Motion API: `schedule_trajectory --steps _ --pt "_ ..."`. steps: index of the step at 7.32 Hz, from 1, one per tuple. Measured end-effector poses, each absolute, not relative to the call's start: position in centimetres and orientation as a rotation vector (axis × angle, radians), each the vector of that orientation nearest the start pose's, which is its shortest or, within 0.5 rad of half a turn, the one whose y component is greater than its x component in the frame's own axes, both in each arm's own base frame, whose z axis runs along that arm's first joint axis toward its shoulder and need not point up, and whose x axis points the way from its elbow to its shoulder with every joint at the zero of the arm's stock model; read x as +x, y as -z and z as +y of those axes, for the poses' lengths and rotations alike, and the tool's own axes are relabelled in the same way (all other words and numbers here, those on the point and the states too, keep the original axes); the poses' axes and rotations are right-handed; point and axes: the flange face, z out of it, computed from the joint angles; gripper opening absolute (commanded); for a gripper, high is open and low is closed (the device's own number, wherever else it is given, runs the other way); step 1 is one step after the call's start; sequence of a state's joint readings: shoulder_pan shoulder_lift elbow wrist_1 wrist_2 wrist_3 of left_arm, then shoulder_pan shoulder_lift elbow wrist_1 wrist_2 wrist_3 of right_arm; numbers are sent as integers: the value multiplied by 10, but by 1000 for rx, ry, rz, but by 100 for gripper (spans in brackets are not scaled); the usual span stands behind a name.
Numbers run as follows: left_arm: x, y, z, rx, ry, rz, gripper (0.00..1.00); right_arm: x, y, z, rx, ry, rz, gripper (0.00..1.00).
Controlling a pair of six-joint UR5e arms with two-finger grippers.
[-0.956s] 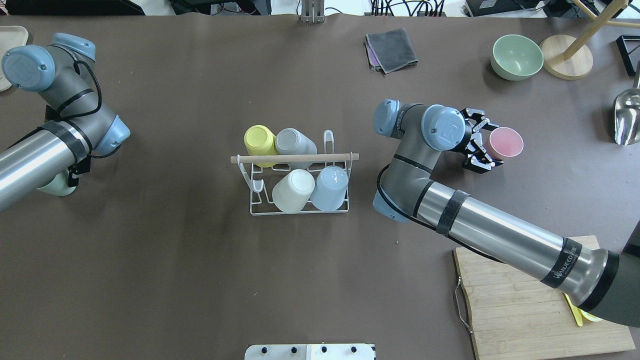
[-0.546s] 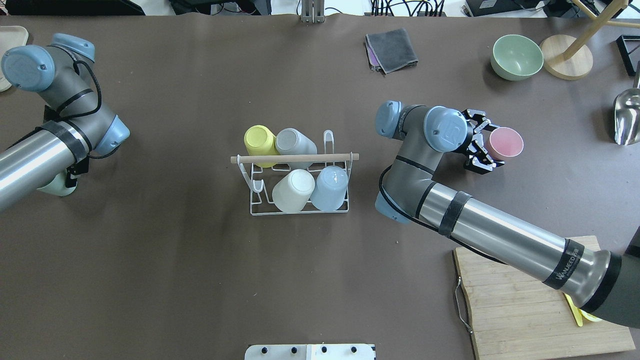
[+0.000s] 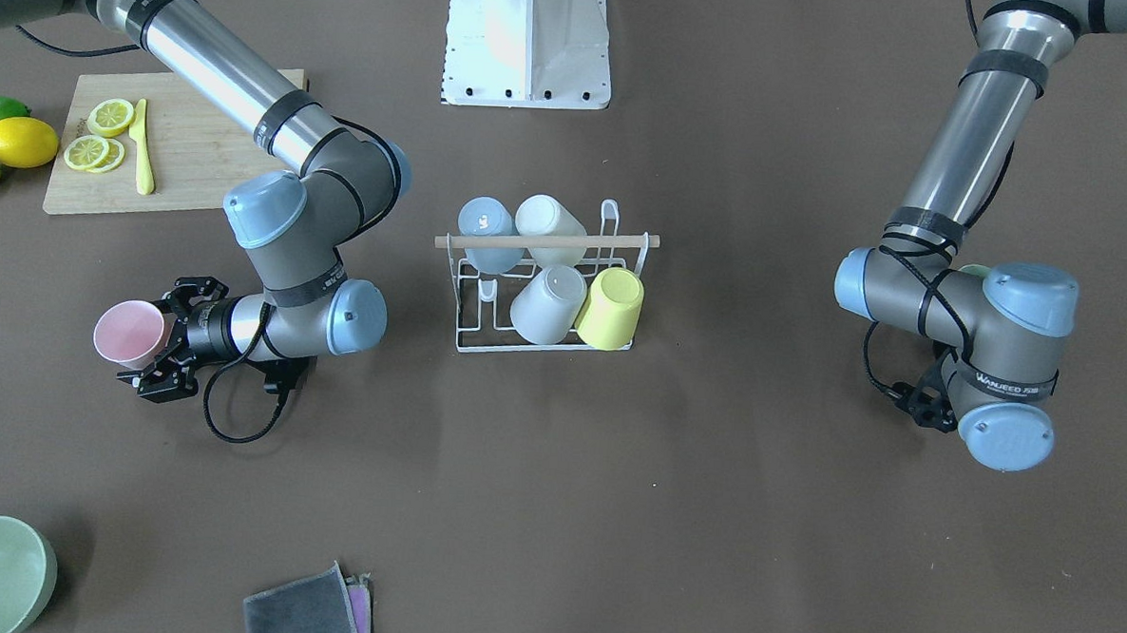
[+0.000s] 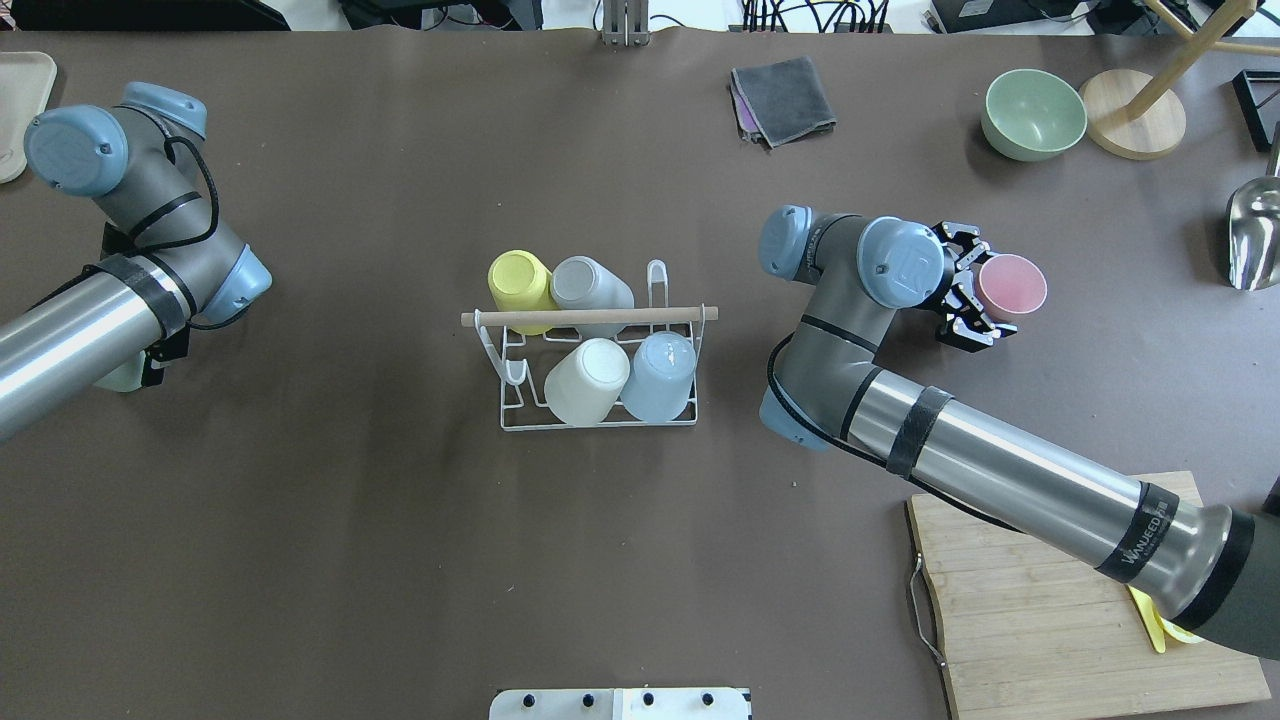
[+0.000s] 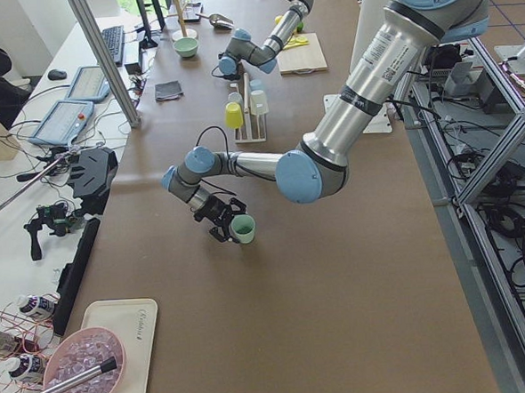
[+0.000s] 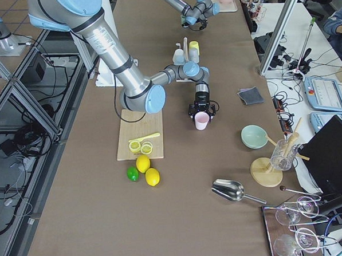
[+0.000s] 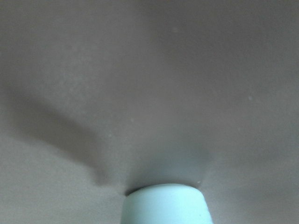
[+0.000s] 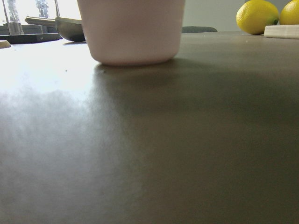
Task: Place cup on cup holder
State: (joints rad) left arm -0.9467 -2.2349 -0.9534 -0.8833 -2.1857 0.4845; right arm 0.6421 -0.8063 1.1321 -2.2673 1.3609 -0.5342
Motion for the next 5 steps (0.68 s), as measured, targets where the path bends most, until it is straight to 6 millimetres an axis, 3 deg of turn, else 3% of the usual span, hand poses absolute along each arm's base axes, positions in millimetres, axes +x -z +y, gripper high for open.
schedule_trajectory --steps 1,2,3,4,5 --pt "340 -602 -599 -682 -844 563 67 -486 -472 -556 -354 1479 303 99" --pt "340 -601 -599 -685 -848 557 64 -485 -473 -555 -354 1480 303 99" --pt "338 -599 -599 -688 -854 544 36 -484 -475 -554 -354 1481 303 99" --pt "335 -595 -599 -690 -859 531 19 -483 -476 -553 -354 1481 303 99" --pt "332 -591 -599 -694 -861 522 16 -483 -477 -553 -355 1481 303 99"
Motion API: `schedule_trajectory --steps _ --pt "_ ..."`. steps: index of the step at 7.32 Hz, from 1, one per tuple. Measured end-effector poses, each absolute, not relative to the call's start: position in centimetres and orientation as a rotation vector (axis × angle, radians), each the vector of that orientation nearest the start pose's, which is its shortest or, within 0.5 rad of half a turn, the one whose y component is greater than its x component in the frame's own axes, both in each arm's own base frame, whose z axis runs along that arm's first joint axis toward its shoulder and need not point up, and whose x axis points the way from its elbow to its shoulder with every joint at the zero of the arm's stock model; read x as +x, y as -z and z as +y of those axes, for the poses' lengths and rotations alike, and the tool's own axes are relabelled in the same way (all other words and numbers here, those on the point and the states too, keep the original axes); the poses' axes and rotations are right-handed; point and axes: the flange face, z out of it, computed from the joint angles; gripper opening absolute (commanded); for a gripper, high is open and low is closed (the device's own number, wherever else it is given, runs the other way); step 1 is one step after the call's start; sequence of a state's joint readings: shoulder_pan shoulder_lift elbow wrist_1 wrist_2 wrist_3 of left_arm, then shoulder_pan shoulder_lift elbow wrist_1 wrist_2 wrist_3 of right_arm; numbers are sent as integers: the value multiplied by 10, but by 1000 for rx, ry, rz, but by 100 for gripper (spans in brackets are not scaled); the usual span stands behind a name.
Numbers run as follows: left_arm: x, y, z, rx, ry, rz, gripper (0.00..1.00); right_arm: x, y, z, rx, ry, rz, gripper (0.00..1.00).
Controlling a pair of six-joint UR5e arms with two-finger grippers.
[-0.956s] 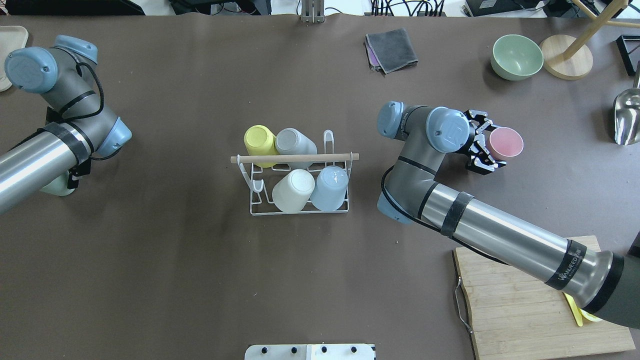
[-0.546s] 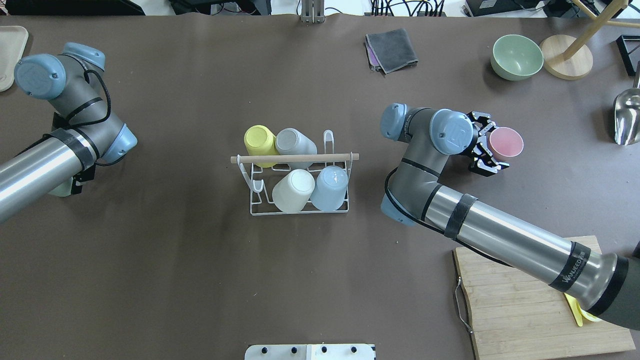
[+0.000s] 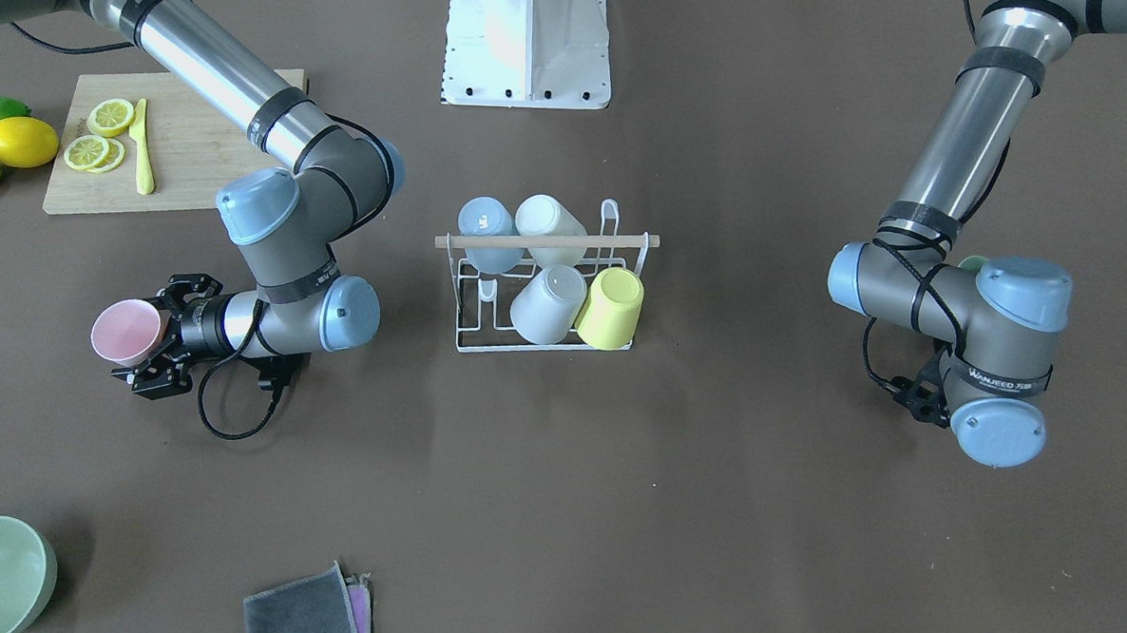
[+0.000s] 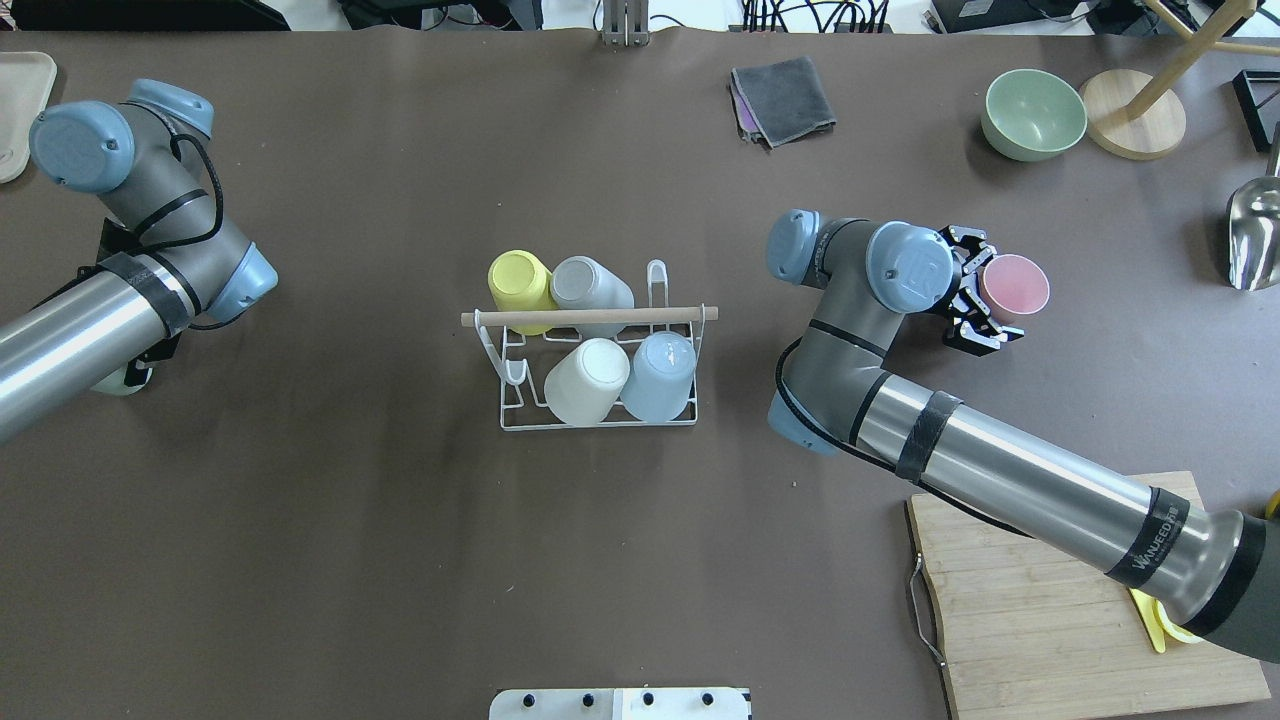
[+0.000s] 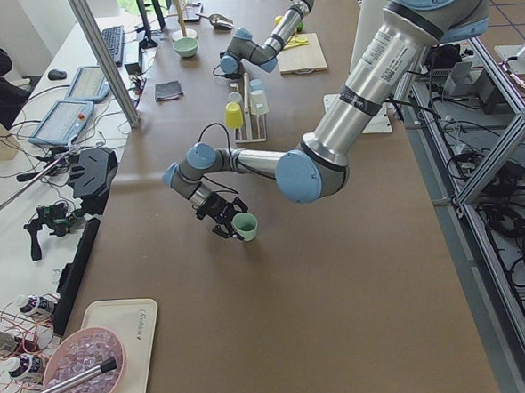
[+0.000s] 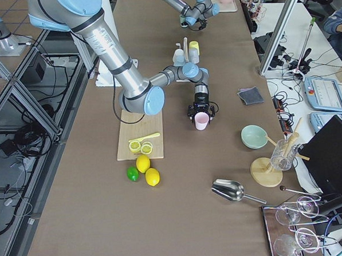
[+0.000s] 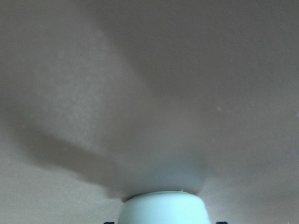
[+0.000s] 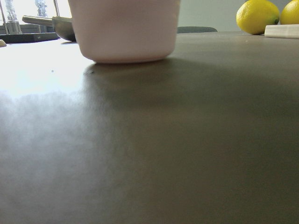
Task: Place cup on cup holder
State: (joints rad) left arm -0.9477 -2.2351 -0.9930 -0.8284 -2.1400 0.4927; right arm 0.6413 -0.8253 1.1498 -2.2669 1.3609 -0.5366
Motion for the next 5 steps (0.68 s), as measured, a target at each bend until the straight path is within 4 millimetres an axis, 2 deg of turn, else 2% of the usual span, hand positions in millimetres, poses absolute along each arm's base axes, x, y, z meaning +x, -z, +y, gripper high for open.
schedule_trajectory --steps 2,3,4,5 --pt "315 -582 -602 -711 -847 510 16 -482 -479 -553 -350 1482 302 99" --pt "294 -572 -609 -702 -844 515 11 -481 -481 -553 -349 1483 301 99" --pt "263 -557 -618 -665 -847 536 0 -480 -481 -553 -348 1483 301 99" --pt "227 -536 -631 -606 -839 563 0 -479 -481 -554 -347 1482 300 99"
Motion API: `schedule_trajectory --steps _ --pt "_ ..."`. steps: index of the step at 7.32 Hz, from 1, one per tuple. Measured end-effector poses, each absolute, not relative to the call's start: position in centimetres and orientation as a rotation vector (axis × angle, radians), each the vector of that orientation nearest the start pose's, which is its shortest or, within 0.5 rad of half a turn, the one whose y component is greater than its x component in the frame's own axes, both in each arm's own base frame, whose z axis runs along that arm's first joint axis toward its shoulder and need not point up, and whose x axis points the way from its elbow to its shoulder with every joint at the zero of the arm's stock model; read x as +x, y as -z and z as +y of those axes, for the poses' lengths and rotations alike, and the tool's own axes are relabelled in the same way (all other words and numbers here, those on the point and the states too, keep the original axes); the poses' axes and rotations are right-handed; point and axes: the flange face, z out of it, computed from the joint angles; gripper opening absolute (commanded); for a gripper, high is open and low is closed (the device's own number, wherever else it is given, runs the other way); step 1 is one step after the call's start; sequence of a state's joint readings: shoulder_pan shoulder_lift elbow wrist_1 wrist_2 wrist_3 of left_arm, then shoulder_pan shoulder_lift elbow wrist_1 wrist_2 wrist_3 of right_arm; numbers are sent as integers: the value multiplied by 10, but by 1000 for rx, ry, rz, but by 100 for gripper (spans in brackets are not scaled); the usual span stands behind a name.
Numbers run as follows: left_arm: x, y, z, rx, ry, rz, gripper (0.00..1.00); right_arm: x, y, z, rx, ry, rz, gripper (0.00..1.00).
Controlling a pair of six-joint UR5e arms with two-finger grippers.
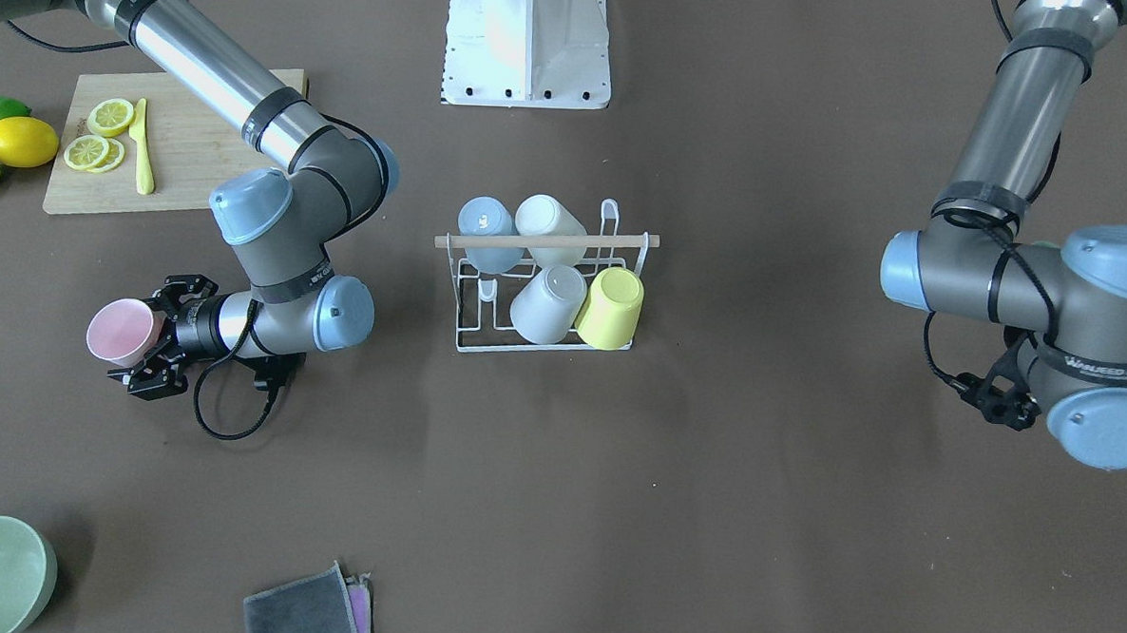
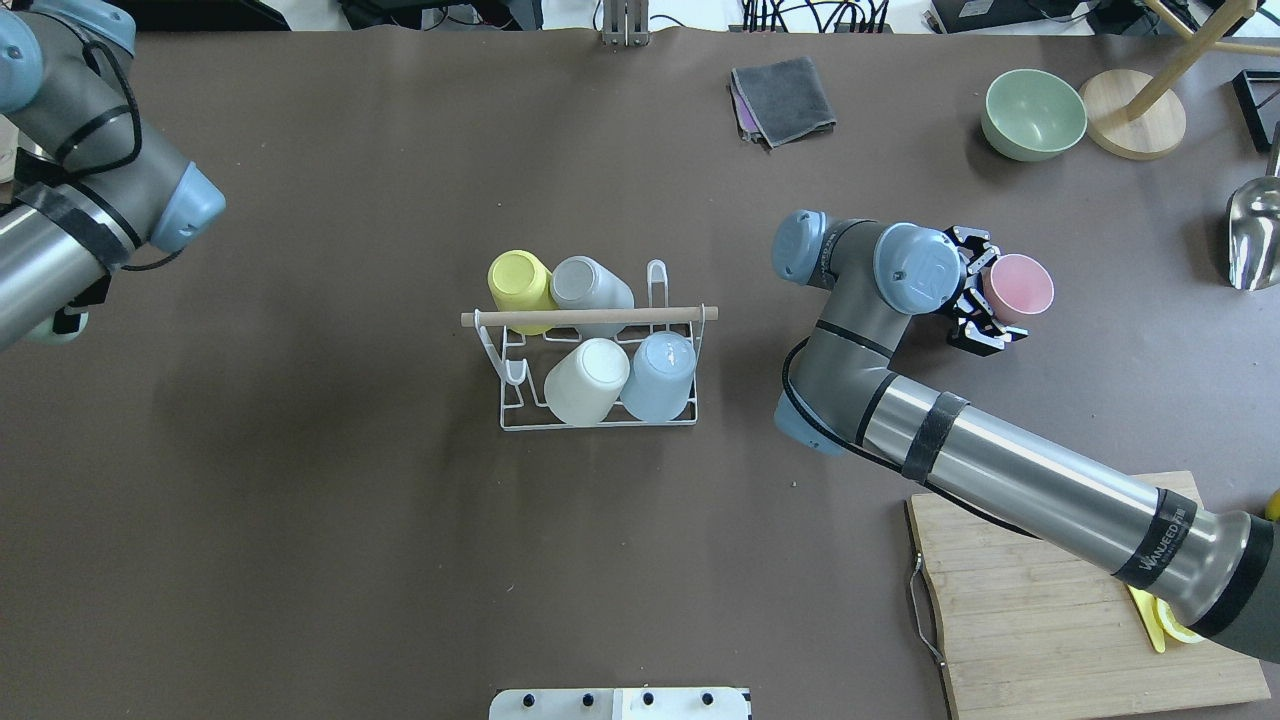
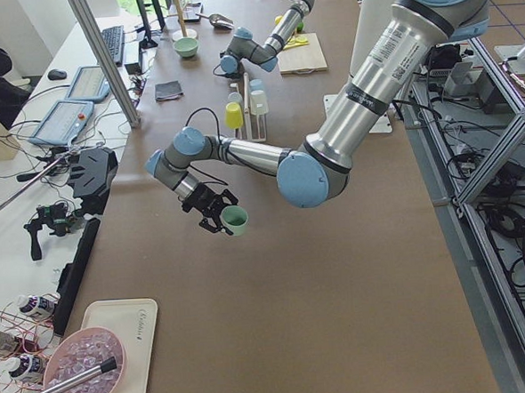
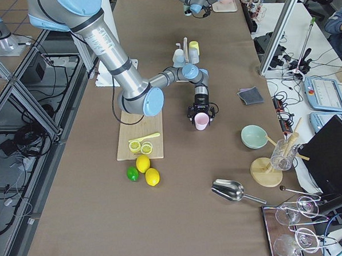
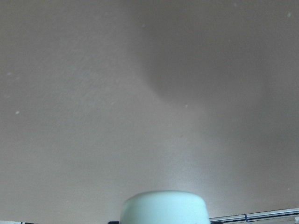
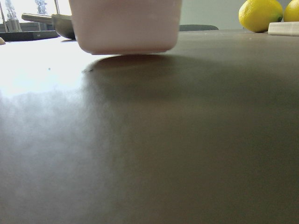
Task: Place cup on cup holder
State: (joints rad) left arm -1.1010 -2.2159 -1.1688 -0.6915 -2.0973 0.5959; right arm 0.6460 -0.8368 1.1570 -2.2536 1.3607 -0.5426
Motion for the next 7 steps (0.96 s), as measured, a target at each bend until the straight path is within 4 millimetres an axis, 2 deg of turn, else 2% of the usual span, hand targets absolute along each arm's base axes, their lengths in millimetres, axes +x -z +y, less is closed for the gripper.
schedule_trajectory --steps 2,3,5,6,7 --pt "165 -482 -644 -456 -783 581 0 -475 -482 -556 -347 1480 298 99" --pt "148 -451 -638 -372 -747 567 0 -472 -484 -554 -345 1480 298 99" --pt "136 -405 -623 -196 -659 521 0 -467 -487 -550 -341 1479 297 98" --pt "133 -400 -616 -92 -636 491 0 -466 -488 -550 -340 1478 297 85" --pt "132 -402 -614 6 -604 476 0 -466 -489 -550 -340 1478 297 49"
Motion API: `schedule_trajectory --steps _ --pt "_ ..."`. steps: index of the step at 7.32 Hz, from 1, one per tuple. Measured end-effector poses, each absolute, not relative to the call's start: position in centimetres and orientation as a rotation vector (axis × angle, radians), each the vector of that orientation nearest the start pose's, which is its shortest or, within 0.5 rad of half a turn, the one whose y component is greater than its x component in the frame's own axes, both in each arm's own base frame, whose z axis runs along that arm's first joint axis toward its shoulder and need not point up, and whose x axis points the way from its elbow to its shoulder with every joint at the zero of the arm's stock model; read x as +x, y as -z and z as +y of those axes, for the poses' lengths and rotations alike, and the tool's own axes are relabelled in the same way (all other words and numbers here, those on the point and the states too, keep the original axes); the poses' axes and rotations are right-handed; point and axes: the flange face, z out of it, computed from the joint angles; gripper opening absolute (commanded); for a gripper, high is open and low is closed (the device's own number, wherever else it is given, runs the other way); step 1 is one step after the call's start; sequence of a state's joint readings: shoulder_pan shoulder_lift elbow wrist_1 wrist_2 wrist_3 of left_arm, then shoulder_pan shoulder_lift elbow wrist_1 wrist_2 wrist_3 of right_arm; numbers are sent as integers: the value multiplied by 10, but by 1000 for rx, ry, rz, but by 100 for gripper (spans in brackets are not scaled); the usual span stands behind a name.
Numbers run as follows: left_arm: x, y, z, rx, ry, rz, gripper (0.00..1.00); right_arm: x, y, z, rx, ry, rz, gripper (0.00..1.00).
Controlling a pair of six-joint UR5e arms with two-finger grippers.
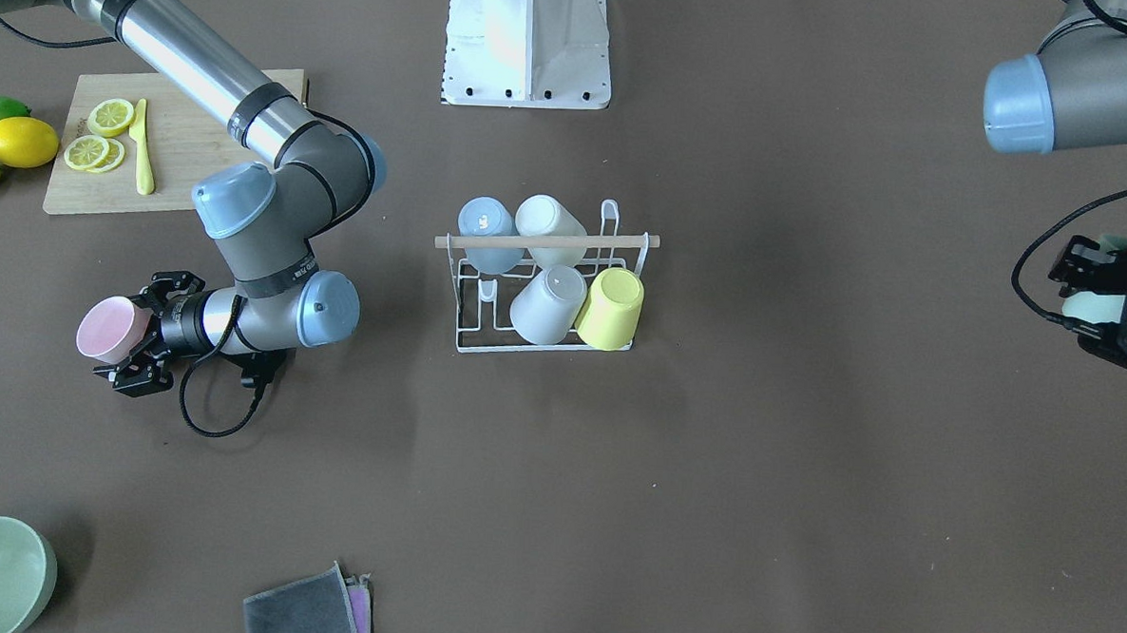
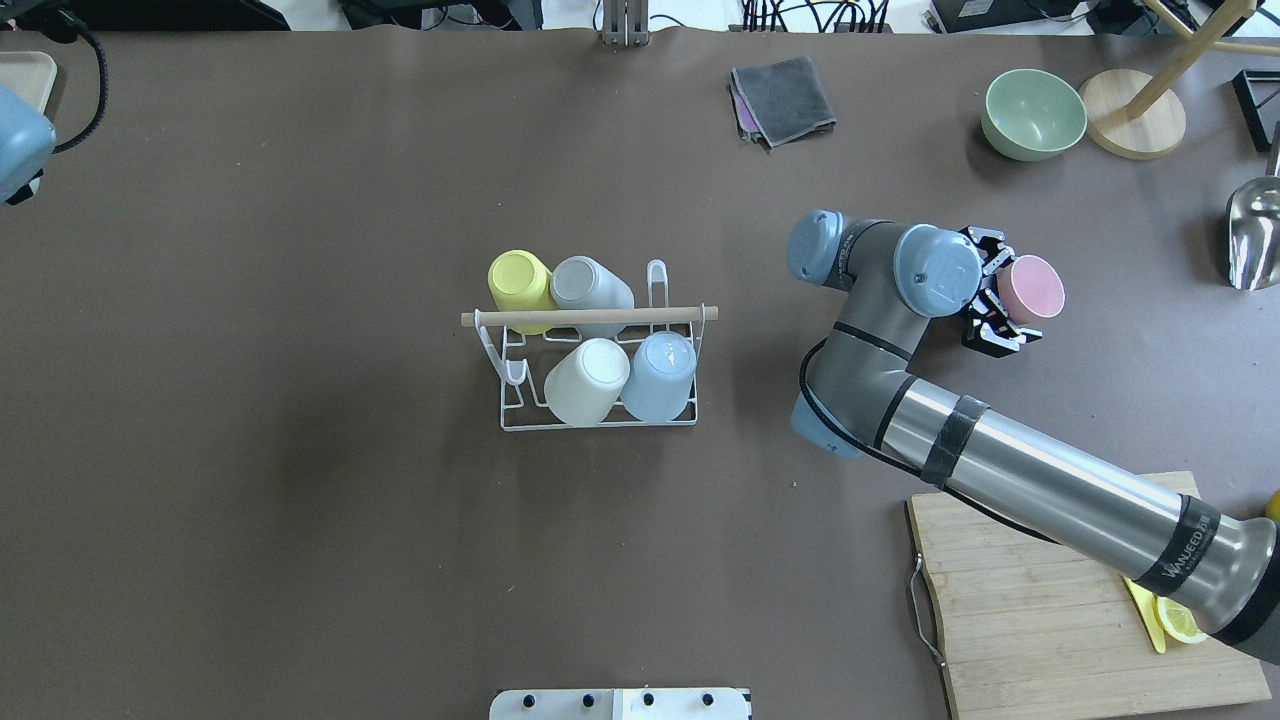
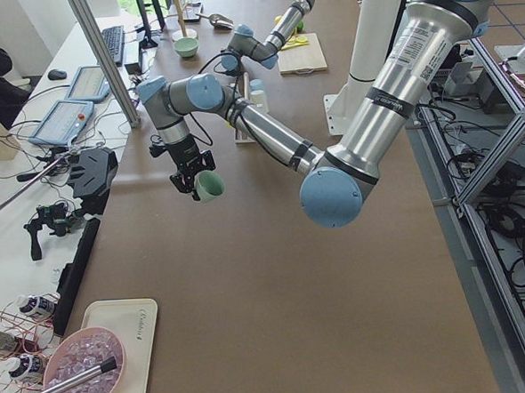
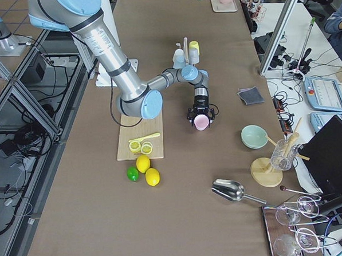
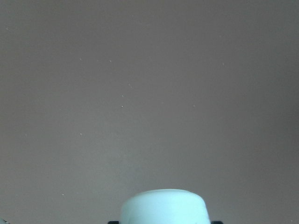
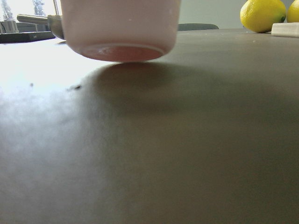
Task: Place cup on cup holder
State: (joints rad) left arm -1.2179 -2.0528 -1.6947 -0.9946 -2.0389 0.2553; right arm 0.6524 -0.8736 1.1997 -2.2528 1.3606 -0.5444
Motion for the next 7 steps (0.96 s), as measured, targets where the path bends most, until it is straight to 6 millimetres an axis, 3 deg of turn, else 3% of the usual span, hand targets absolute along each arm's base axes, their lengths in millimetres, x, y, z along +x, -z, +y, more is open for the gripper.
schedule_trajectory --steps 1,2,4,7 --pt "138 -398 -616 102 -557 478 0 -466 -489 -550 -339 1477 297 21" --pt "152 -391 -618 194 -540 490 0 -465 -488 -551 -337 1476 296 0" --pt "178 -369 -620 370 -533 528 0 -454 -483 -560 -332 1477 287 0" --pt "200 -318 -618 664 -406 678 0 -408 -469 -584 -302 1482 251 0"
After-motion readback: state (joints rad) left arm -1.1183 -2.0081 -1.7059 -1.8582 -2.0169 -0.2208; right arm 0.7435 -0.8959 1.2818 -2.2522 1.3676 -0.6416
